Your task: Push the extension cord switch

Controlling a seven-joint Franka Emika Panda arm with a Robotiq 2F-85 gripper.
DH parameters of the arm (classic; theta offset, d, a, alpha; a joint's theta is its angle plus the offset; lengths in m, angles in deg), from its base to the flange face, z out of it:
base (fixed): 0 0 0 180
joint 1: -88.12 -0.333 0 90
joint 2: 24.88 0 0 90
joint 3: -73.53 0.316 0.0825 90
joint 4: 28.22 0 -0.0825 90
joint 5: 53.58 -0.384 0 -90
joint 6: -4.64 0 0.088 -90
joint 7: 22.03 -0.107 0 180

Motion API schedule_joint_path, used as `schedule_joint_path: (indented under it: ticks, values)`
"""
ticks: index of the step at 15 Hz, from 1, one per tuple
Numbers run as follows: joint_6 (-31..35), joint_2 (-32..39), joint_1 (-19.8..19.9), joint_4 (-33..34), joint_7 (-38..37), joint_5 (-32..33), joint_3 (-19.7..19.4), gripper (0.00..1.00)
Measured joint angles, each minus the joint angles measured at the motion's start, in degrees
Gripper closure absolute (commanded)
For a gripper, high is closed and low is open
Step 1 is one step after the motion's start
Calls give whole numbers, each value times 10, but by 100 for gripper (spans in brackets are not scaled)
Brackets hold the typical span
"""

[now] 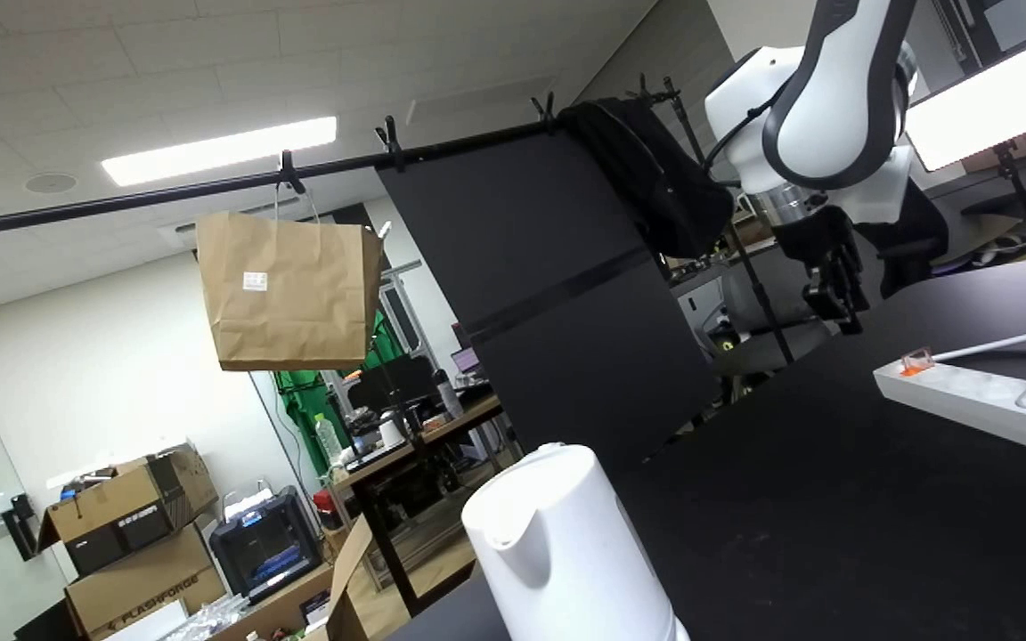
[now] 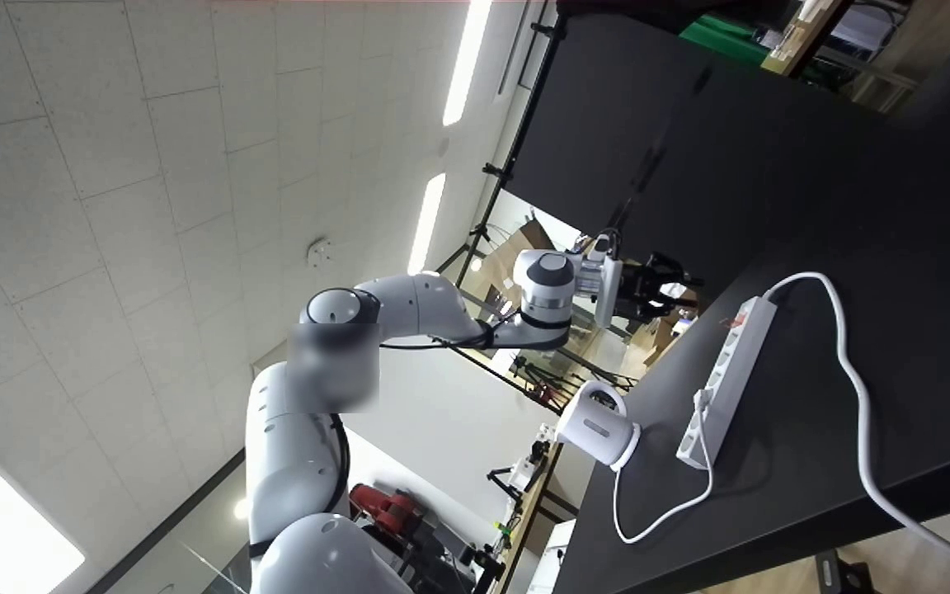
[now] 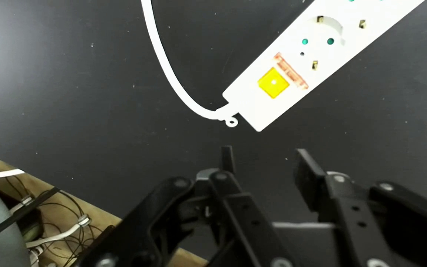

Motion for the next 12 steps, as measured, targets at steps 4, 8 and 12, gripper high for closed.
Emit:
schedule_joint_path:
  ticks: [4, 8, 12]
  values:
    - [-9, -5, 2, -3, 0, 0, 2, 1]
    - [-19, -6, 3, -3, 0, 0, 4, 0]
    - [-23, -6, 3, -3, 0, 0, 4, 0]
